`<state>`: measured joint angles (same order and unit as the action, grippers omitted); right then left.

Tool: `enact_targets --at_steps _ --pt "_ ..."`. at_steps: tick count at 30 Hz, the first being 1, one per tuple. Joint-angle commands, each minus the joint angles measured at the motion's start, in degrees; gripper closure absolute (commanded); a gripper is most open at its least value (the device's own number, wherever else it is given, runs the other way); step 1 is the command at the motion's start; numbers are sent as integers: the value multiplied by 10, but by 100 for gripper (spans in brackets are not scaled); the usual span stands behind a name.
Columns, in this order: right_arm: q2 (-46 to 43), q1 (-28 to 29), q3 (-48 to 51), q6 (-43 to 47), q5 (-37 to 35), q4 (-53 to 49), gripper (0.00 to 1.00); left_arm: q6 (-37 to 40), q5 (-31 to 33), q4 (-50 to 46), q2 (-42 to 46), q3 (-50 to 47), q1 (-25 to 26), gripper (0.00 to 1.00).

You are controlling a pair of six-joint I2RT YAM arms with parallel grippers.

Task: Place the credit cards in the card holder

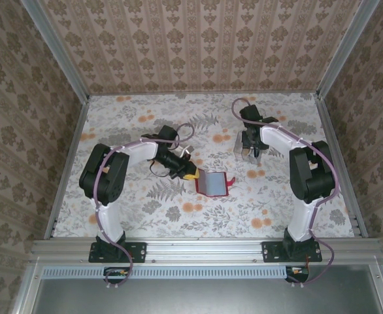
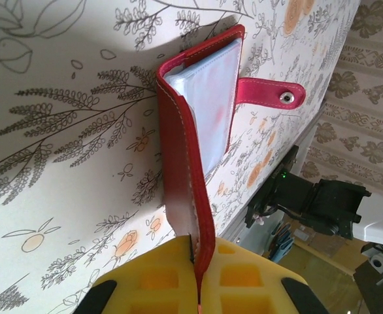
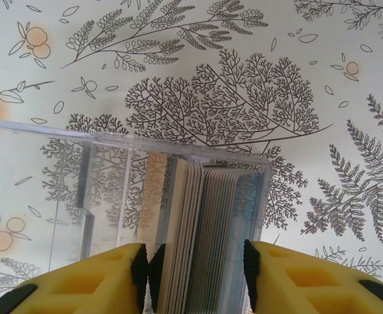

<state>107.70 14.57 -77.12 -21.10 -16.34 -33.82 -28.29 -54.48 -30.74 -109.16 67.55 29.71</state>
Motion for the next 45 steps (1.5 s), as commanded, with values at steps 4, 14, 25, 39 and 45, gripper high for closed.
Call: enact_targets --at_steps 4,14,25,39,45 --pt "-44 -6 -2 28 -37 -27 57 5 -6 -14 -12 15 5 95" --pt "-61 -7 18 36 -37 -21 66 2 6 -11 -5 4 8 100" --pt "-74 -10 29 50 -23 -22 80 9 8 -18 -10 7 13 100" --pt "-89 -9 27 61 -21 -48 83 17 -3 -28 -25 21 16 100" --pt "-92 -10 25 70 -22 -59 85 24 -5 -41 -34 38 16 100"
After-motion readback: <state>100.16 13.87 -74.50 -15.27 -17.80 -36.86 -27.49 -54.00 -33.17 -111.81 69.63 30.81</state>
